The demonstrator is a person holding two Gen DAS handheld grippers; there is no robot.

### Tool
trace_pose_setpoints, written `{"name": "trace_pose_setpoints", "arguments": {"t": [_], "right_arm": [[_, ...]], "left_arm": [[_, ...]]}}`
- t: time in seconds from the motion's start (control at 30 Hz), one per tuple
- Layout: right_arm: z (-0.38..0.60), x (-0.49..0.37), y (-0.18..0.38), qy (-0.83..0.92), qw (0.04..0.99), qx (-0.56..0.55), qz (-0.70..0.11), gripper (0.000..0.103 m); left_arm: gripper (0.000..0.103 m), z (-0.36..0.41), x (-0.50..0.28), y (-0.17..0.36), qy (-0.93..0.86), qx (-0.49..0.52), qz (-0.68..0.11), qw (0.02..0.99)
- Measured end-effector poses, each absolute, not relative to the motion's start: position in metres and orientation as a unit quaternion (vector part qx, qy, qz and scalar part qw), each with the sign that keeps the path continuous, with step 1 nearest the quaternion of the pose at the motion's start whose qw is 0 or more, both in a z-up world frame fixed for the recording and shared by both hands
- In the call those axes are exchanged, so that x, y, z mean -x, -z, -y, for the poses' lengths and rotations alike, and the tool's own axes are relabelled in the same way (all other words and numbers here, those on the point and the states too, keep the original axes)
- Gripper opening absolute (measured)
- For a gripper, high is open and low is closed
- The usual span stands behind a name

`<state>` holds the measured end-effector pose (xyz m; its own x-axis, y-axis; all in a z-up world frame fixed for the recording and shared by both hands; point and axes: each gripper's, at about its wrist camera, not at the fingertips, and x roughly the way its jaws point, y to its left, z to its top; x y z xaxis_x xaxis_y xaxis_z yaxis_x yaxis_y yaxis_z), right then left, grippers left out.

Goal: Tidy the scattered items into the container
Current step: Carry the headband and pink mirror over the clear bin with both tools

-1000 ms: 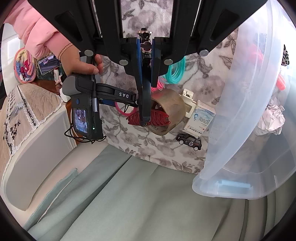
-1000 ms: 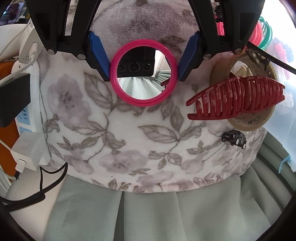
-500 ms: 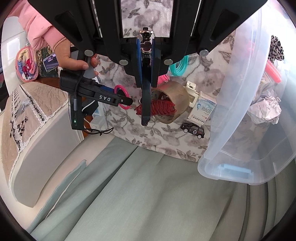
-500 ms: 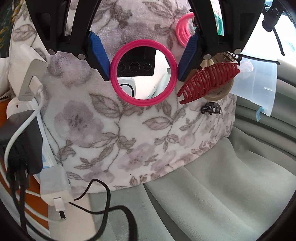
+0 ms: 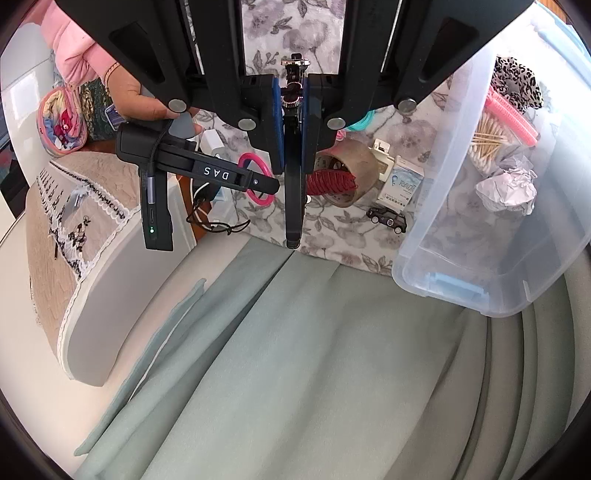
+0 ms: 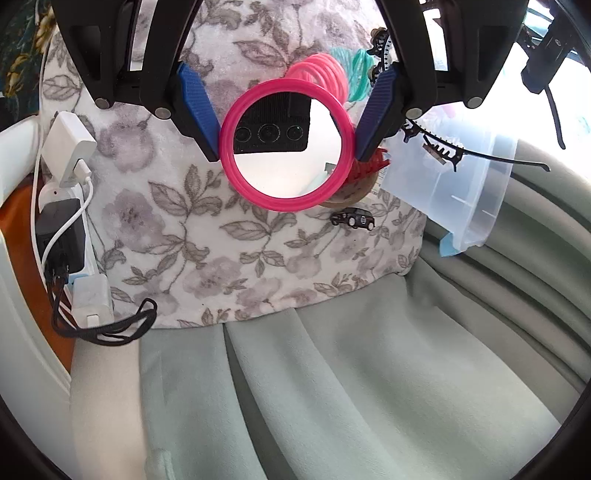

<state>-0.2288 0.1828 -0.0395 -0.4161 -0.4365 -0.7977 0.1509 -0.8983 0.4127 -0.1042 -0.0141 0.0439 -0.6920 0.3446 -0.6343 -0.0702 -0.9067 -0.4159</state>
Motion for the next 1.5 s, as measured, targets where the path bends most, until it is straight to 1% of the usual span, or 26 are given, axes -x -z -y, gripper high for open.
{"name": "trace_pose_setpoints", "arguments": {"t": [0.43,0.63,0.83,1.17,1.5], "right_arm": [[-0.106,0.197,-0.018,0.841,0.242,-0.478,0.079,0.075],[-0.063,0.186,-0.033,0.838,0.272,-0.469,0.06,0.075],[-0.017,0.171,-0.048,0.834,0.31,-0.455,0.025,0.075],[0.047,0.15,-0.046,0.817,0.353,-0.456,-0.014,0.075],[0.088,0.143,-0.018,0.796,0.364,-0.482,-0.047,0.075]], "left_arm": [[0.008,0.078,0.057,-0.085,-0.928,0.301,0.211,0.063],[0.008,0.115,0.038,-0.093,-0.933,0.277,0.228,0.029],[0.008,0.153,0.021,-0.094,-0.933,0.262,0.246,-0.012],[0.008,0.198,0.01,-0.076,-0.922,0.271,0.268,-0.067],[0.008,0.218,0.017,-0.05,-0.91,0.299,0.276,-0.083]]}}
